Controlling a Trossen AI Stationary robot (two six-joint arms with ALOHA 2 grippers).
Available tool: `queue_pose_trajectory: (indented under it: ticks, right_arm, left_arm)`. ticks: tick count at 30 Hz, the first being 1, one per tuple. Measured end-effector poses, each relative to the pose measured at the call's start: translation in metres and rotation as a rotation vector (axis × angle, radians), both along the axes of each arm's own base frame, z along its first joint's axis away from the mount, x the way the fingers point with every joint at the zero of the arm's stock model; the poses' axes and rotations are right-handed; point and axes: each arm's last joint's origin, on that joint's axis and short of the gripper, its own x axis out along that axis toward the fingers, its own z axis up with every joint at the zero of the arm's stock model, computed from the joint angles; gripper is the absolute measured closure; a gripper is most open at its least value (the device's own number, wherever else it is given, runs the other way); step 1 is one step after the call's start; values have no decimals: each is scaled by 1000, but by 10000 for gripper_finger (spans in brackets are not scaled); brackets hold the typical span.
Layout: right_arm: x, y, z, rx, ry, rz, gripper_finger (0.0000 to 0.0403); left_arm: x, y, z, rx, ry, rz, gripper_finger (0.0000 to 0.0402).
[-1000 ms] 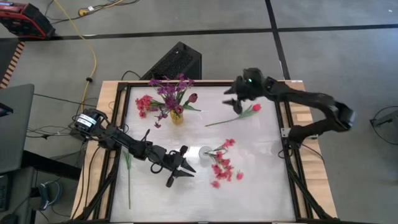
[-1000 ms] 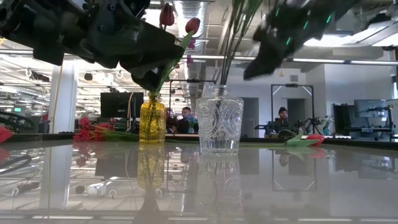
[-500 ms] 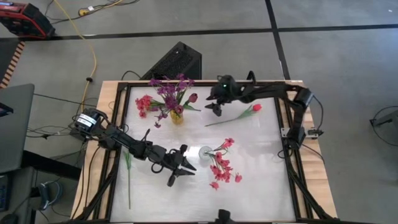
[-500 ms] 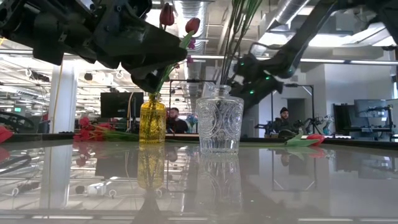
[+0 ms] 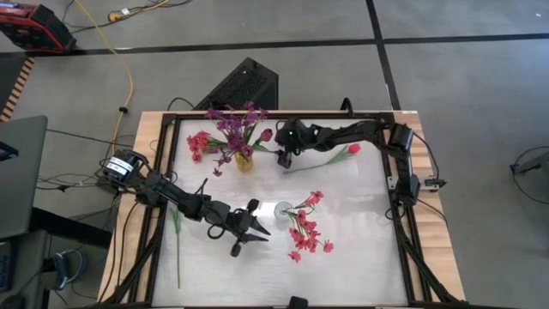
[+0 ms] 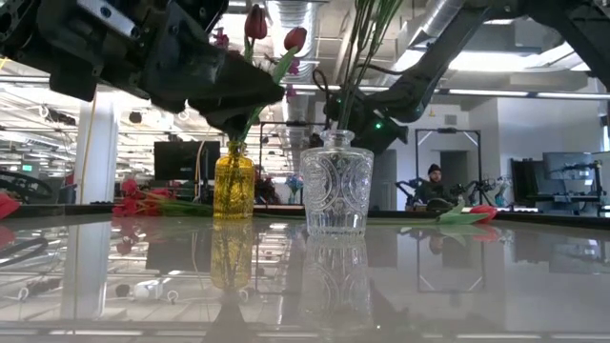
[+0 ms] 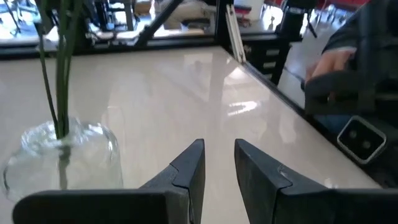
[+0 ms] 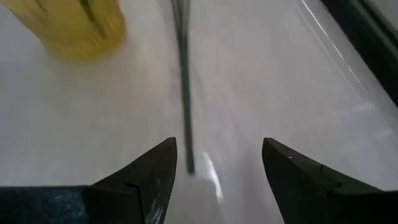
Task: Sort flowers into vase by color
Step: Put the pink flowers into the transparent vase
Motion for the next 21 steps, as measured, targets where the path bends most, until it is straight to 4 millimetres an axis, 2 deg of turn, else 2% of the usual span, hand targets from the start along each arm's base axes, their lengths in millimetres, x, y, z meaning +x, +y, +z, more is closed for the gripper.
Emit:
queue_pose_trajectory:
  ticks: [4,10,21]
  right_arm:
    - [-2,6,-6,-43,93,-36,154]
    - [0,13,-8,-66,117,-59,167]
    - [7,29,-4,-154,179,76,168]
  left_arm:
    - [0,0,-1,14,7,-2,326]
    - [0,0,-1,15,12,-3,326]
    - [0,0,-1,-10,16,3,326]
